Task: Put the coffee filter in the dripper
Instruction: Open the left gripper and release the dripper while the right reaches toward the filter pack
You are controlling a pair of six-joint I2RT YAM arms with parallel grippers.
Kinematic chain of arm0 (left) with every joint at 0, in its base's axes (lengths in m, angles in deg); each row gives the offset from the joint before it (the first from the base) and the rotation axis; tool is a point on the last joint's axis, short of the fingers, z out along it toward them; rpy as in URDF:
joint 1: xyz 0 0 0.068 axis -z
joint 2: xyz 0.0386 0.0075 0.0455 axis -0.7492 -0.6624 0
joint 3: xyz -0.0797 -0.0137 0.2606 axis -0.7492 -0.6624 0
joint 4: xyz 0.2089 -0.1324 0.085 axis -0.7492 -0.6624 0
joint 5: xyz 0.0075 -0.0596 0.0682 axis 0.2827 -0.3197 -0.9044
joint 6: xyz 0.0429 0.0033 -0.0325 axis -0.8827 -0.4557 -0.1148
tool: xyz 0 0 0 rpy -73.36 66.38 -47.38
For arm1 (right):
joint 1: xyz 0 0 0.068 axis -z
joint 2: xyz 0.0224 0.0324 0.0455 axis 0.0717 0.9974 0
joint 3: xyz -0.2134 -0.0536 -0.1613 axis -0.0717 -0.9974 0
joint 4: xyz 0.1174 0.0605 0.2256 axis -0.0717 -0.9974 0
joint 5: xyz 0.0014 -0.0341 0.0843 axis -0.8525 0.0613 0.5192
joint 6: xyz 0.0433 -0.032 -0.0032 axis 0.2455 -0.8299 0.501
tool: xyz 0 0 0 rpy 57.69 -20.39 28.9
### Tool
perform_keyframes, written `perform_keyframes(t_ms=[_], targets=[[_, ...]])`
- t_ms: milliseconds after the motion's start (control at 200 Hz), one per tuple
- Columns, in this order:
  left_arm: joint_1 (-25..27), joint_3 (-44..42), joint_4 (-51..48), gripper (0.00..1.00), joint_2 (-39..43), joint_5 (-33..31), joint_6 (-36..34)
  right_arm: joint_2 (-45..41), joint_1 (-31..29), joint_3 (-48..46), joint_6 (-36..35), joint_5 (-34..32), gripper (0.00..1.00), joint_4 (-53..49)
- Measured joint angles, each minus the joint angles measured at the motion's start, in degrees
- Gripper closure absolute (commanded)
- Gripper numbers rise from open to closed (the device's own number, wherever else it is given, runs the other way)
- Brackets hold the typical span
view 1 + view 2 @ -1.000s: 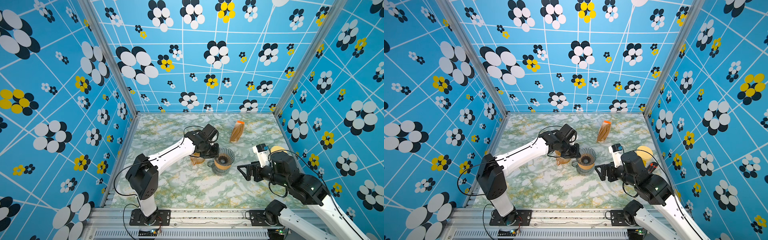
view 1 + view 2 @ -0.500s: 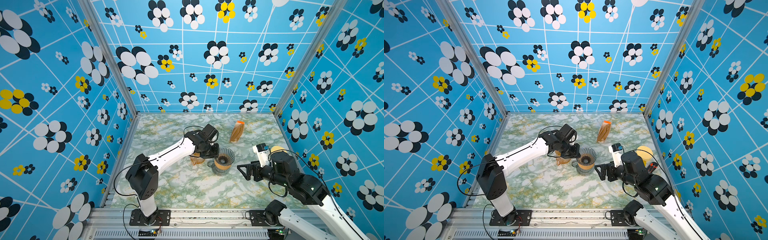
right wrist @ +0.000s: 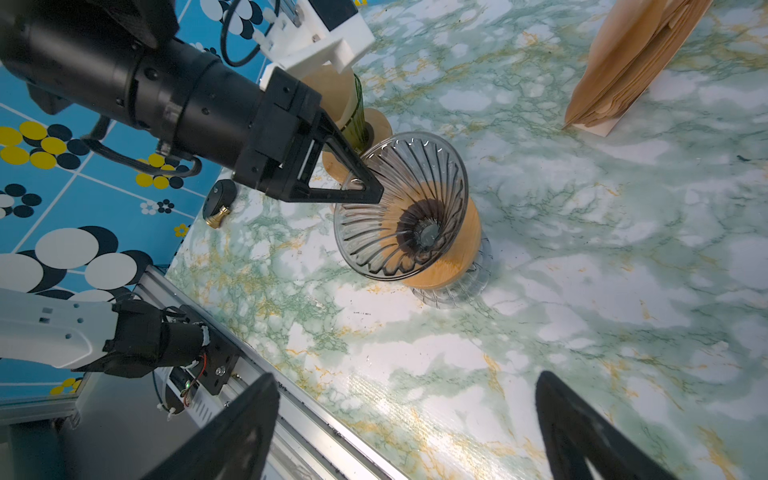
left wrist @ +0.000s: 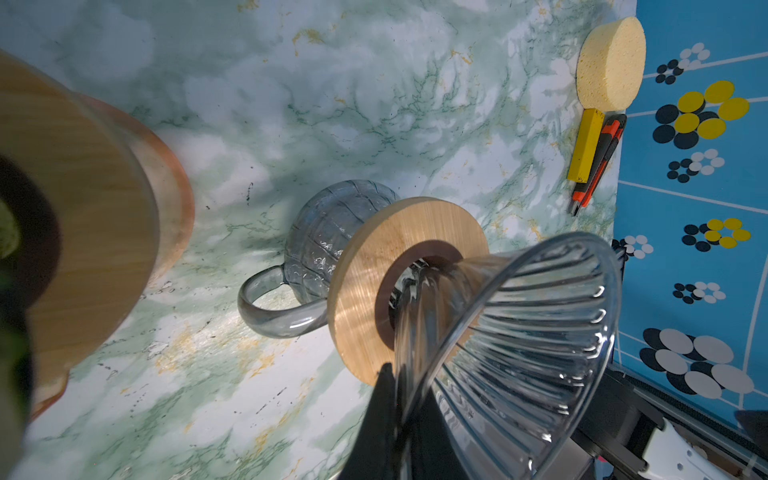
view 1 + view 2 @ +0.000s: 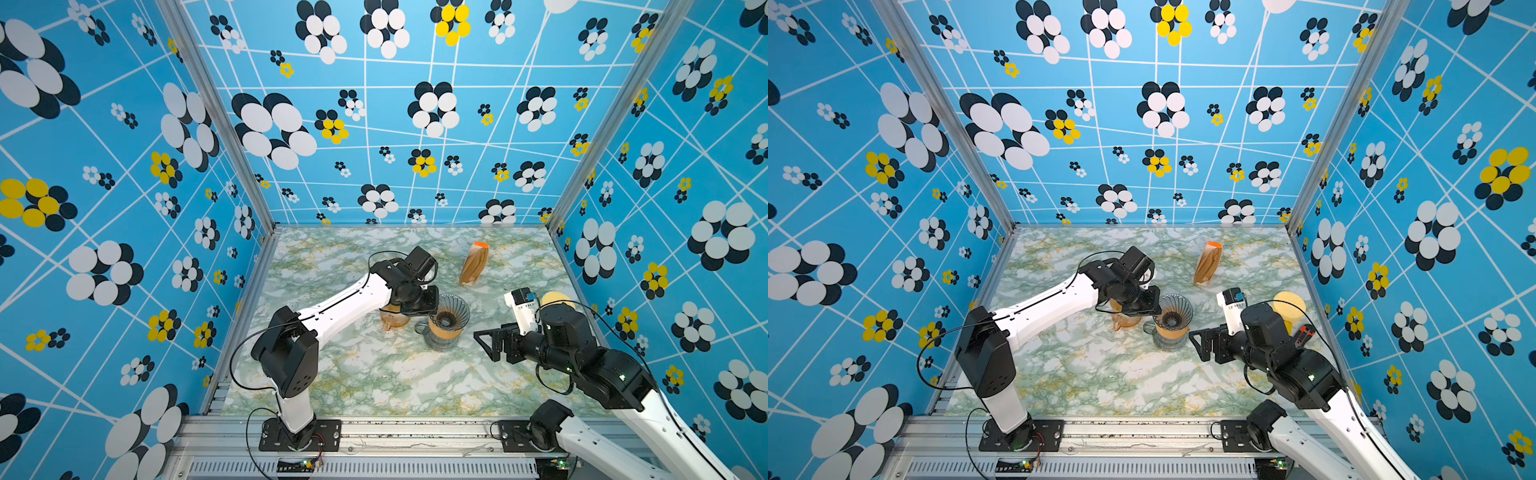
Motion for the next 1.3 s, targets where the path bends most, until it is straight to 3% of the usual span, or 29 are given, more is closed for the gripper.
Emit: perform_keyframes(t_ms=[420,1305], targets=[[0.0,1.5,-1.8,0.92,-0.6,0.0,0.0,-0.5,0.0,-1.0,0.9,0.0,0.03,0.4],[-0.6,1.8,-2.0,0.66,0.6,-0.7,-0.4,0.2,0.0,-1.7,1.5,-0.3,0.05,1.5]])
